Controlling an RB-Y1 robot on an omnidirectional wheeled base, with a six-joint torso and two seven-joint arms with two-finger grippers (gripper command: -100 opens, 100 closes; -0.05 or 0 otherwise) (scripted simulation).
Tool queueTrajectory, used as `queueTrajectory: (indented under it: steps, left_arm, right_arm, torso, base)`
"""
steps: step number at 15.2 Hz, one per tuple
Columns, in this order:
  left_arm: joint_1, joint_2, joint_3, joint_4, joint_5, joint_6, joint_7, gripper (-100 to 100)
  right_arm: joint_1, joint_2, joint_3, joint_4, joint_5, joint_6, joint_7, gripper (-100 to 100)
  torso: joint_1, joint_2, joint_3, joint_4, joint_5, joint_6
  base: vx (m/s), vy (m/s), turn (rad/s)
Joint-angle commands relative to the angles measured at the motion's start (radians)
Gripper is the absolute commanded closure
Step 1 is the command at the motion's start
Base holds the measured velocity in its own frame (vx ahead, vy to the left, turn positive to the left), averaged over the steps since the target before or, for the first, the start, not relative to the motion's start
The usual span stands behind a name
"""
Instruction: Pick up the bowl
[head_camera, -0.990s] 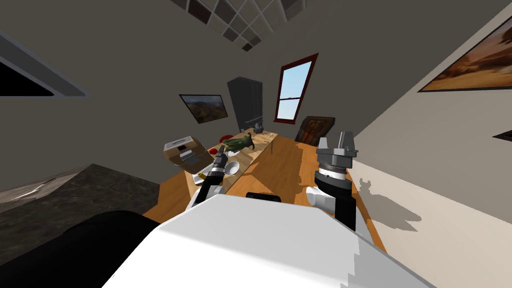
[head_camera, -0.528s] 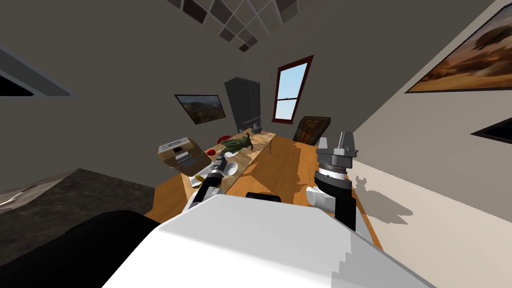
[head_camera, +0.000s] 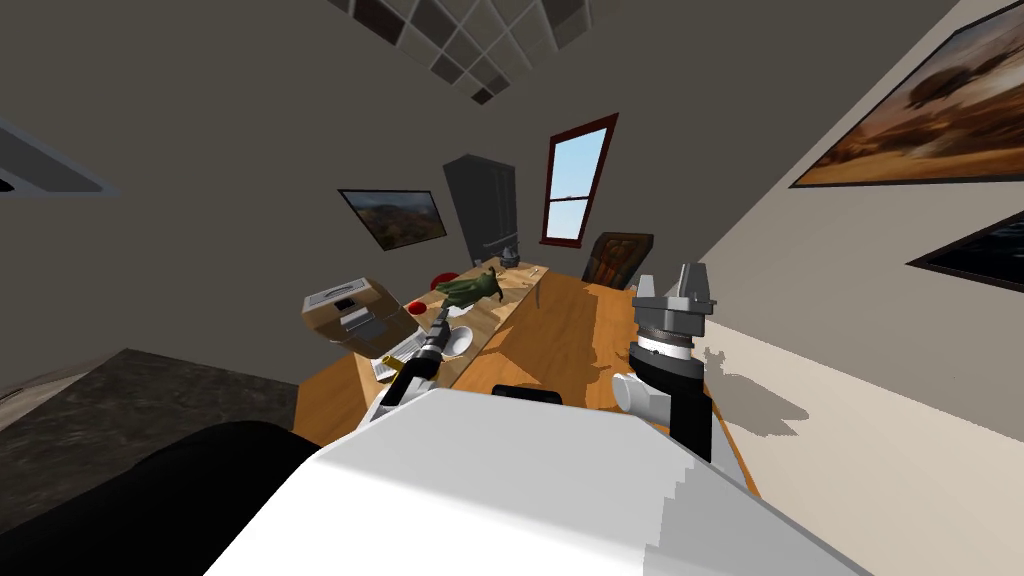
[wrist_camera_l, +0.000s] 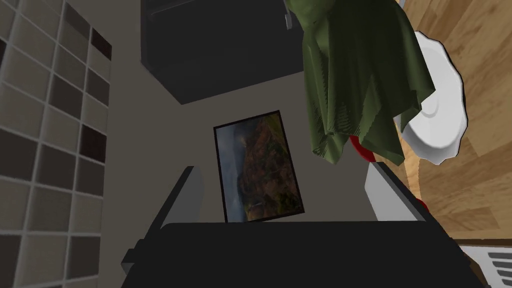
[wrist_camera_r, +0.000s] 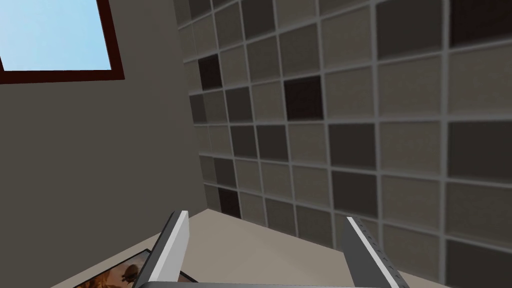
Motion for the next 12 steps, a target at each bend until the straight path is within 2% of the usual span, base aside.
queueTrajectory:
  steps: [1,4,7,8,10,11,12]
  left_arm:
    - [0.002,0.001,0.004,0.006,0.004,0.028,0.0,-100]
    - [0.025,0.007,0.032,0.024,0.032,0.108,0.005,-100]
    - [0.025,0.007,0.032,0.024,0.032,0.132,0.005,-100]
    - [0.037,0.008,0.046,0.033,0.046,0.167,0.008,-100]
    - [0.037,0.008,0.046,0.033,0.046,0.184,0.008,-100]
    - [0.048,0.008,0.061,0.041,0.059,0.221,0.01,-100]
    - [0.048,0.008,0.061,0.041,0.059,0.235,0.01,-100]
  right_arm:
    - [0.0,0.0,0.0,0.0,0.0,0.0,0.0,0]
    - [0.0,0.0,0.0,0.0,0.0,0.0,0.0,0]
    - [0.0,0.0,0.0,0.0,0.0,0.0,0.0,0]
    - [0.0,0.0,0.0,0.0,0.0,0.0,0.0,0]
    - [0.0,0.0,0.0,0.0,0.0,0.0,0.0,0]
    - [0.0,0.0,0.0,0.0,0.0,0.0,0.0,0]
    - [0.0,0.0,0.0,0.0,0.0,0.0,0.0,0]
  torso:
    - [0.0,0.0,0.0,0.0,0.0,0.0]
    - [0.0,0.0,0.0,0.0,0.0,0.0]
    - [0.0,-0.001,0.0,0.0,0.0,0.0]
    - [0.0,0.0,0.0,0.0,0.0,0.0]
    - [0.0,-0.001,0.0,0.0,0.0,0.0]
    - [0.0,0.0,0.0,0.0,0.0,0.0]
    - [0.0,0.0,0.0,0.0,0.0,0.0]
  base:
    - [0.013,-0.004,-0.027]
    - [0.027,-0.013,-0.07]
    - [0.022,-0.009,-0.027]
    - [0.026,-0.015,-0.048]
    - [0.023,-0.008,-0.043]
    - [0.023,-0.01,-0.047]
    - [0.026,-0.009,-0.045]
